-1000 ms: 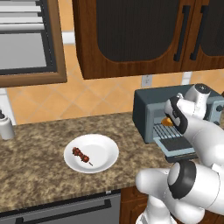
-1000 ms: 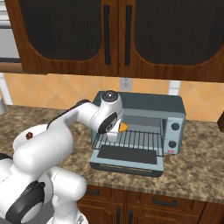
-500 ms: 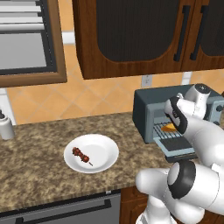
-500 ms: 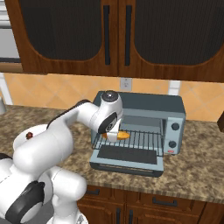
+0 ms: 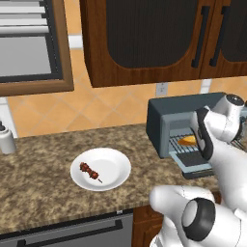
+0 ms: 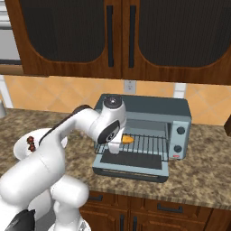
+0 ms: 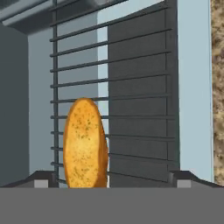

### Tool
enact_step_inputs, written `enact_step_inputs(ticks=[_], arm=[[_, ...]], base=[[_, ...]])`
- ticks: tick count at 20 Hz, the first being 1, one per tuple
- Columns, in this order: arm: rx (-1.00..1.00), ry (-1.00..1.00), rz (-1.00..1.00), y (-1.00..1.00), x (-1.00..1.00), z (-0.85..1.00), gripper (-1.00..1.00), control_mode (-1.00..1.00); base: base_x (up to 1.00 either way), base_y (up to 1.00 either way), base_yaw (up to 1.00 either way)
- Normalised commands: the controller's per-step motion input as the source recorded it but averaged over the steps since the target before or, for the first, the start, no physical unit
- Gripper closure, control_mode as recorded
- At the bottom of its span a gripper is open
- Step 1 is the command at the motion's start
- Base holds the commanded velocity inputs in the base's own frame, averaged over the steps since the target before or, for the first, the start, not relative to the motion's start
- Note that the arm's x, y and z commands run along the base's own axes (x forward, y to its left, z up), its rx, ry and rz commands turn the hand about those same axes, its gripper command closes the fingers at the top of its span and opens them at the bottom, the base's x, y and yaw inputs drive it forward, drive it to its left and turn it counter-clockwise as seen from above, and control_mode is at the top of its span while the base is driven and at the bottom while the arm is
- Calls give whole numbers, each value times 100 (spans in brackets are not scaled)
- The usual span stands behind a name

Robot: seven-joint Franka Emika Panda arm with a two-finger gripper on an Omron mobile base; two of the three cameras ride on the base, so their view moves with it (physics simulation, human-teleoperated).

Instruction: Pick up the kebab skewer and baguette bread, and place them inside the toaster oven. Close the toaster oven door and start by setting the timer.

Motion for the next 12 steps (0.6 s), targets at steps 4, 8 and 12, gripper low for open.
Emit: enact_step_inputs(ticks=[4, 8, 12], arm=[[-6, 20, 24, 83, -37, 32, -100, -100], [0, 33, 65, 100, -1, 16, -100, -100], [1, 41, 69, 100, 0, 20, -100, -100]], base=[[0, 0, 0], [0, 0, 0], [0, 0, 0]])
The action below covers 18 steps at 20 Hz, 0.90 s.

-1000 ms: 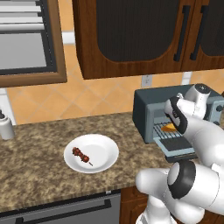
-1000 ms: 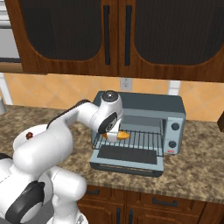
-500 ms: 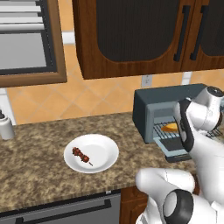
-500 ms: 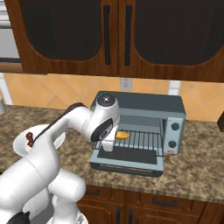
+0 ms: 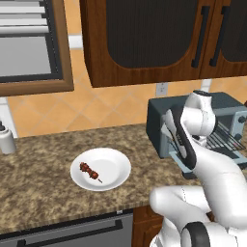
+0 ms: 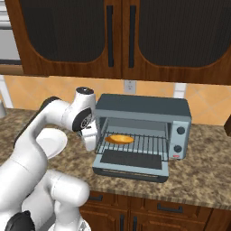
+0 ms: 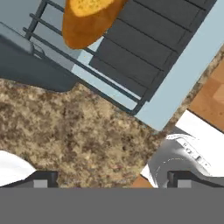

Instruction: Pick up the kebab skewer and baguette bread, and place them inside the toaster oven. Close the toaster oven door and start by setting the timer.

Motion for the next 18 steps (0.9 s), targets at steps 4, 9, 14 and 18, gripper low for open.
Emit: enact_step_inputs(ticks=[4, 9, 14, 18], arm=[[5, 38, 76, 93, 0, 1, -100, -100], [0, 11, 68, 100, 0, -39, -100, -100], [6, -1, 73, 91, 0, -63, -100, -100], [13, 0, 60, 92, 24, -21, -100, -100]], base=[[0, 0, 0], [0, 0, 0], [0, 0, 0], [0, 0, 0]])
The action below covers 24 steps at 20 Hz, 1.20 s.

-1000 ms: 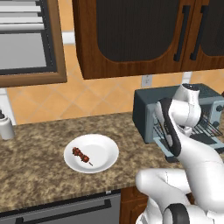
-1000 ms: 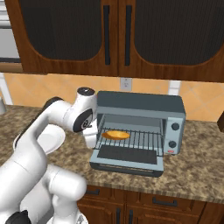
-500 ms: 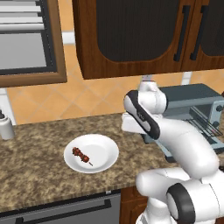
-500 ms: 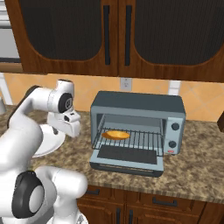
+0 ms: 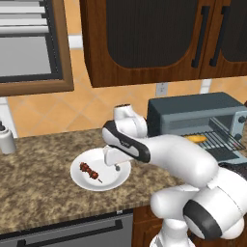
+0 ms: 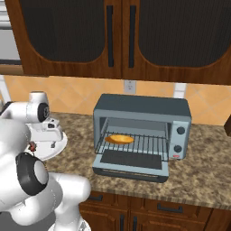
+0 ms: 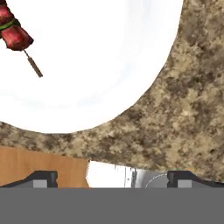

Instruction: Pick up the kebab skewer and baguette bread, and place them inside the toaster oven. Close the toaster oven door and start by setting the timer.

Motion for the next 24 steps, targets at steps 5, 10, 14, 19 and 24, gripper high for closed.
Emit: enact_step_inputs(ticks=[5, 10, 14, 19, 24], arm=[[8, -1, 31, 55, 32, -1, -100, -100], [7, 0, 24, 40, 51, -1, -100, -100], [10, -2, 24, 49, 85, -21, -100, -100], [2, -5, 14, 62, 47, -42, -100, -100], [-4, -14, 0, 39, -5, -30, -100, -100]], base=[[0, 0, 0], [0, 0, 0], [0, 0, 0], [0, 0, 0], [0, 0, 0]])
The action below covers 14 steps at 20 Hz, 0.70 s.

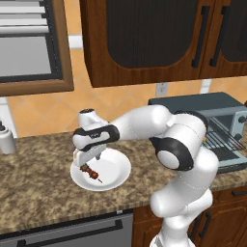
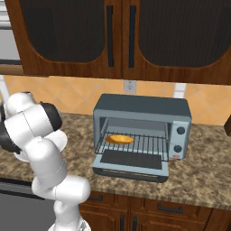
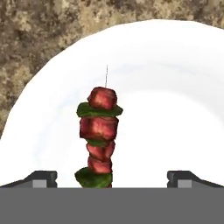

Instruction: Pick up the kebab skewer and baguette bread, and place them inside the toaster oven. Close the toaster oven door and start by setting the timer.

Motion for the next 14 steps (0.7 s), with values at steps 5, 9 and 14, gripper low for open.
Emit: enact_step_inputs(ticks=[5, 9, 14], arm=[[-6, -16, 0, 12, -4, -27, -100, -100], [-2, -10, -1, 0, 0, -30, -100, -100], [0, -2, -4, 0, 0, -25, -100, -100]], base=[[0, 0, 0], [0, 0, 0], [0, 0, 0]])
